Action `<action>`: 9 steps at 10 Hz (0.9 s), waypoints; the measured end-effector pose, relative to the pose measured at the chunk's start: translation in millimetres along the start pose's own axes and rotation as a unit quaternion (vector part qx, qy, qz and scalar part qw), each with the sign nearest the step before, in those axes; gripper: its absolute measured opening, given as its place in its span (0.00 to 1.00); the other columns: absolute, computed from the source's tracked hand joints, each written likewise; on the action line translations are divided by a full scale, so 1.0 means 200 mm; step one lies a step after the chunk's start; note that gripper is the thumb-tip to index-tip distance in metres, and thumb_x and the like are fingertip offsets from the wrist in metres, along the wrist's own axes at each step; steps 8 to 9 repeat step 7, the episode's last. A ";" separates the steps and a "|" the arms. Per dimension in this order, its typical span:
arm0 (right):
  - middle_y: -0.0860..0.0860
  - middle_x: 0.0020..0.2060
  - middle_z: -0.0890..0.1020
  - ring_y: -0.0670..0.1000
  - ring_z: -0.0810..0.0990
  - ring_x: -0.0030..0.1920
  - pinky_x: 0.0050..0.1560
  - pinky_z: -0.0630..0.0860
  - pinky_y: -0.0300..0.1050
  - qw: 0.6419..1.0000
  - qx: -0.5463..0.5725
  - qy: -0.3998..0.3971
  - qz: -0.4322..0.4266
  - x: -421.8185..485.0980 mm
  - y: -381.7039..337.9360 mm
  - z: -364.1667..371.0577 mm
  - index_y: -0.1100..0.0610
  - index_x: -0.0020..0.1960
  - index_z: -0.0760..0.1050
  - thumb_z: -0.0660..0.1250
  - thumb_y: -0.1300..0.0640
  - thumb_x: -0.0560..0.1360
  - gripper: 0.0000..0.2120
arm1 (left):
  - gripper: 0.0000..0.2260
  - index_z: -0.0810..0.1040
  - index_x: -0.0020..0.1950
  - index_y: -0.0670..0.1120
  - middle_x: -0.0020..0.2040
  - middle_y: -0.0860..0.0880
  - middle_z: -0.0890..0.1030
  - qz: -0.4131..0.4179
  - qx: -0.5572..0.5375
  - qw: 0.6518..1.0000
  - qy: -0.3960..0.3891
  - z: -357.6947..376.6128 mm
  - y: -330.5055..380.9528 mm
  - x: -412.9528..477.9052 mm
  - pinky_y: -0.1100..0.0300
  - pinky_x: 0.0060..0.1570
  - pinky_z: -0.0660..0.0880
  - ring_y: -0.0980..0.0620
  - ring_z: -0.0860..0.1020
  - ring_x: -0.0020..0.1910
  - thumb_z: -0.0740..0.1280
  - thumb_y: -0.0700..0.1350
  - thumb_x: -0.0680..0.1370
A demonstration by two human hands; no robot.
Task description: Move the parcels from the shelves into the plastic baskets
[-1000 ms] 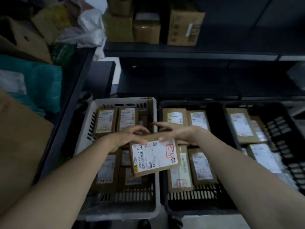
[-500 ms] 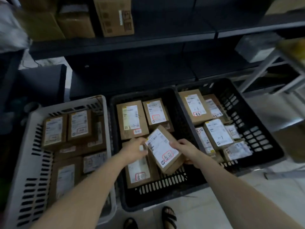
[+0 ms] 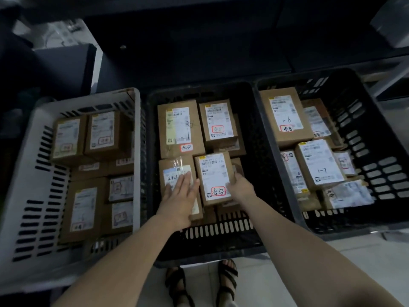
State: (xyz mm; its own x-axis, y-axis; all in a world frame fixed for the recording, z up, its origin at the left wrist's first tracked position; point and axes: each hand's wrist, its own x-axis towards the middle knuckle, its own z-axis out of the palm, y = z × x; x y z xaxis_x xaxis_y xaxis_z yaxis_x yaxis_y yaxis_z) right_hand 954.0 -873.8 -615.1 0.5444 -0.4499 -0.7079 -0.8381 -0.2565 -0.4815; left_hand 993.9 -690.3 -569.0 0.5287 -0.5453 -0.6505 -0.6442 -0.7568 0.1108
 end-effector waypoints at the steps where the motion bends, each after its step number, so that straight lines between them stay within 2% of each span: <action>1: 0.58 0.59 0.79 0.58 0.78 0.57 0.45 0.71 0.43 0.995 -0.094 -0.005 -0.020 0.04 -0.01 -0.01 0.56 0.73 0.63 0.58 0.53 0.80 0.22 | 0.49 0.30 0.75 0.47 0.74 0.43 0.27 -0.011 0.000 1.000 -0.004 0.01 0.02 0.02 0.43 0.72 0.36 0.45 0.29 0.74 0.69 0.41 0.74; 2: 0.57 0.60 0.78 0.58 0.78 0.58 0.46 0.73 0.44 0.989 -0.142 -0.025 -0.033 0.06 -0.01 -0.02 0.58 0.74 0.59 0.59 0.52 0.80 0.25 | 0.51 0.32 0.76 0.47 0.75 0.43 0.29 -0.005 0.003 1.000 -0.019 -0.01 0.02 0.02 0.42 0.72 0.37 0.45 0.30 0.75 0.72 0.50 0.72; 3: 0.57 0.61 0.78 0.57 0.78 0.59 0.53 0.75 0.47 0.986 -0.156 -0.035 -0.047 0.04 -0.02 -0.04 0.60 0.71 0.61 0.62 0.54 0.80 0.23 | 0.51 0.35 0.77 0.48 0.77 0.45 0.32 0.002 0.001 1.000 -0.029 -0.06 0.01 0.00 0.42 0.75 0.42 0.46 0.34 0.76 0.71 0.59 0.71; 5: 0.57 0.63 0.72 0.59 0.75 0.60 0.56 0.76 0.52 0.967 -0.218 -0.023 -0.130 -0.08 -0.05 -0.11 0.57 0.70 0.64 0.62 0.54 0.78 0.22 | 0.35 0.46 0.78 0.47 0.79 0.46 0.48 -0.002 -0.008 1.000 0.017 -0.18 0.04 -0.03 0.45 0.75 0.51 0.45 0.47 0.77 0.62 0.55 0.78; 7: 0.58 0.63 0.71 0.60 0.73 0.59 0.54 0.76 0.54 0.933 -0.307 -0.006 -0.186 -0.25 -0.08 -0.20 0.55 0.71 0.64 0.61 0.52 0.79 0.22 | 0.26 0.58 0.76 0.49 0.72 0.46 0.66 0.010 0.024 0.997 0.072 -0.27 0.06 -0.16 0.49 0.66 0.66 0.46 0.64 0.70 0.59 0.52 0.80; 9: 0.58 0.63 0.71 0.60 0.73 0.59 0.54 0.76 0.54 0.933 -0.307 -0.006 -0.186 -0.25 -0.08 -0.20 0.55 0.71 0.64 0.61 0.52 0.79 0.22 | 0.26 0.58 0.76 0.49 0.72 0.46 0.66 0.010 0.024 0.997 0.072 -0.27 0.06 -0.16 0.49 0.66 0.66 0.46 0.64 0.70 0.59 0.52 0.80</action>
